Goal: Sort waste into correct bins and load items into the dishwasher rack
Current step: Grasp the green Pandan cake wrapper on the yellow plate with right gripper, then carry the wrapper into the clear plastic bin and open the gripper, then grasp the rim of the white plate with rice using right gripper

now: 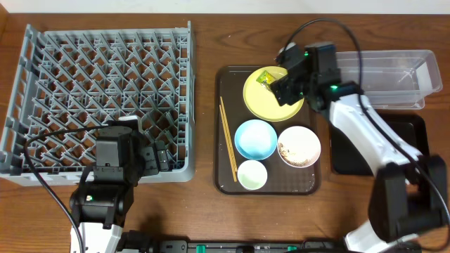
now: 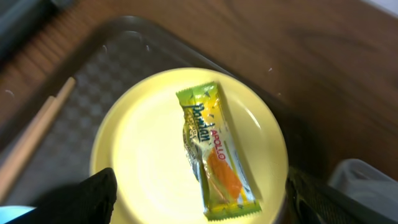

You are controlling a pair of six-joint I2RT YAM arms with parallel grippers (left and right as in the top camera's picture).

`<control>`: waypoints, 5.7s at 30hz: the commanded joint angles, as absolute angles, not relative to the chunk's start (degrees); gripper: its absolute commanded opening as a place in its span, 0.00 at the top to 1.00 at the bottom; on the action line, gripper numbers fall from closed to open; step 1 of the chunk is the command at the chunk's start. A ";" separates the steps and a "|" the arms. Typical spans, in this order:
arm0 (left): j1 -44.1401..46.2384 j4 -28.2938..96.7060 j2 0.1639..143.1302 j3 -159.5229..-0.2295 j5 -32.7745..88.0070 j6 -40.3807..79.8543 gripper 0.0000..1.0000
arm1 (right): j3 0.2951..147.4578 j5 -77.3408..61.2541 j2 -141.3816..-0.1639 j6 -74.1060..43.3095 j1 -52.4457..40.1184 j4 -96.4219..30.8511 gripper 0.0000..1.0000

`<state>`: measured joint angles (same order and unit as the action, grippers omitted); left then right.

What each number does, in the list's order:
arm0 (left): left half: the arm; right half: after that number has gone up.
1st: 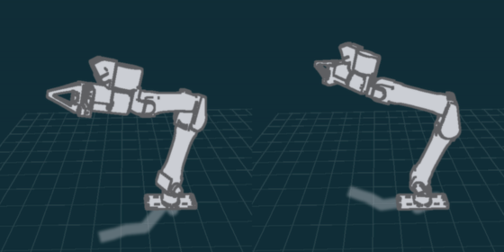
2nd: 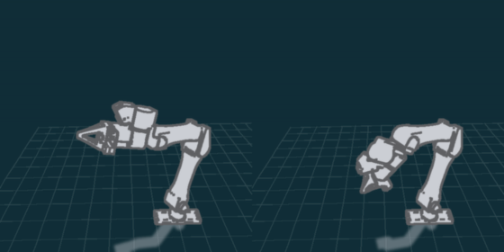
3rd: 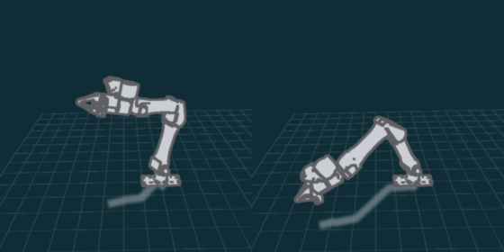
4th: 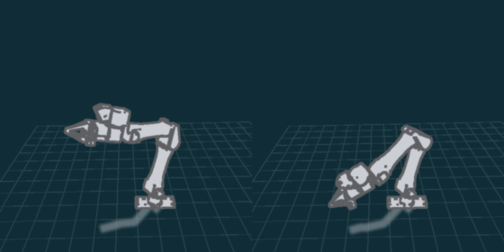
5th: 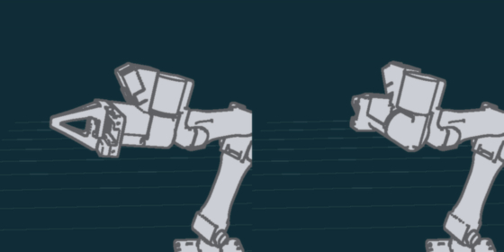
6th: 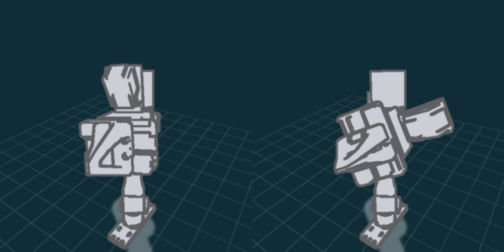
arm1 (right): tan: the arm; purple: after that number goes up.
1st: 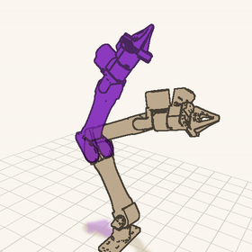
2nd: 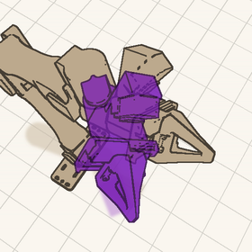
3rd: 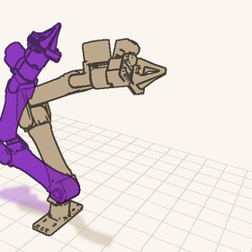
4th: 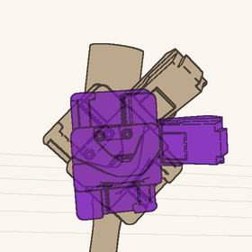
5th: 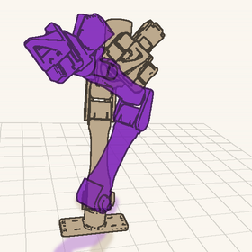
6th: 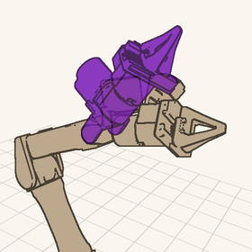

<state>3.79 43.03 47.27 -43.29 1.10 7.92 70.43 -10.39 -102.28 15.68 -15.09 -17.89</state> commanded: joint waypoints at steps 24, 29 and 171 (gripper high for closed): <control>3.44 42.78 47.48 -44.49 0.80 8.69 0.05 | 70.72 -6.04 -114.30 16.80 -15.44 -19.14 0.99; 3.44 42.81 47.48 -44.49 0.80 8.69 0.05 | 70.74 -5.98 -106.80 13.93 -15.38 -21.65 0.99; 3.44 42.81 47.48 -44.49 0.82 8.71 0.05 | 49.98 -2.98 -88.07 -9.80 -26.85 -36.64 0.99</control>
